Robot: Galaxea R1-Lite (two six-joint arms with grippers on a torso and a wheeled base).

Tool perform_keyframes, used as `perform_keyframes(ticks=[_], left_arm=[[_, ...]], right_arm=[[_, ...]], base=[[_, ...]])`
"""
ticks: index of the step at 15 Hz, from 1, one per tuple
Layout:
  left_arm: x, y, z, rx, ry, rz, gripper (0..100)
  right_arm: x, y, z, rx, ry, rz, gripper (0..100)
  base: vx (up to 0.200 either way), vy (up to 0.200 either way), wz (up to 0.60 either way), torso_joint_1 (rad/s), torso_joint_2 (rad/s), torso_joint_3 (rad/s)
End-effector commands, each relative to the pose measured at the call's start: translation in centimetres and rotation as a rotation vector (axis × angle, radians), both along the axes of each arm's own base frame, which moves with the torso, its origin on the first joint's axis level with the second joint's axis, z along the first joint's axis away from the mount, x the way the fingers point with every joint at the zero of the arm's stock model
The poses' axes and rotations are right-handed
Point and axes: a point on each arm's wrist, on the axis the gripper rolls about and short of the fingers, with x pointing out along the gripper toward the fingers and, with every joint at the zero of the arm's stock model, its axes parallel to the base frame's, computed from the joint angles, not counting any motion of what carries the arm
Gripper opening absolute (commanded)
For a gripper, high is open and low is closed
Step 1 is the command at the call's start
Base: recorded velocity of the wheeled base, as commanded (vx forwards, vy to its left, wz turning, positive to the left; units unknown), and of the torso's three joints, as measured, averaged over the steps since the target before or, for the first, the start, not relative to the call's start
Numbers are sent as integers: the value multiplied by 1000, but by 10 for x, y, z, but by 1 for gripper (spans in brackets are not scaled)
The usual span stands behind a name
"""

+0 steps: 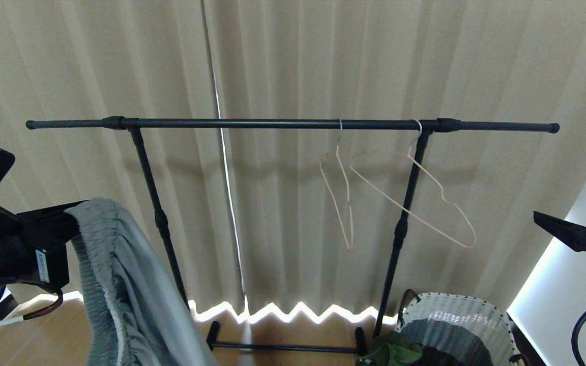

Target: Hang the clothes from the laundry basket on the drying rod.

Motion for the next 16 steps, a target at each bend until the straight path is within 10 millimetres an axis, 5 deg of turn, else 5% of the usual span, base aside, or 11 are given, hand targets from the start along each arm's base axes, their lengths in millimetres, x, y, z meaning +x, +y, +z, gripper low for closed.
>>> perform_keyframes(ticks=[1,5,10,16], left_arm=[[0,0,0,1,-1,0,0],[1,0,-1,4,5,0,0],[-2,0,-10,13,29,-2,0],[-6,1,-17,16,47,-2,0]], right_arm=[[0,0,0,0,1,-1,100],[0,-1,0,-1,2,-6,100],[11,0,-8,8,53,14,100],[81,14,-29,24,179,102,100]], base=[[200,0,0,7,2,-2],[200,0,0,1,0,1],[0,0,0,0,0,0],[0,0,0,0,0,0]])
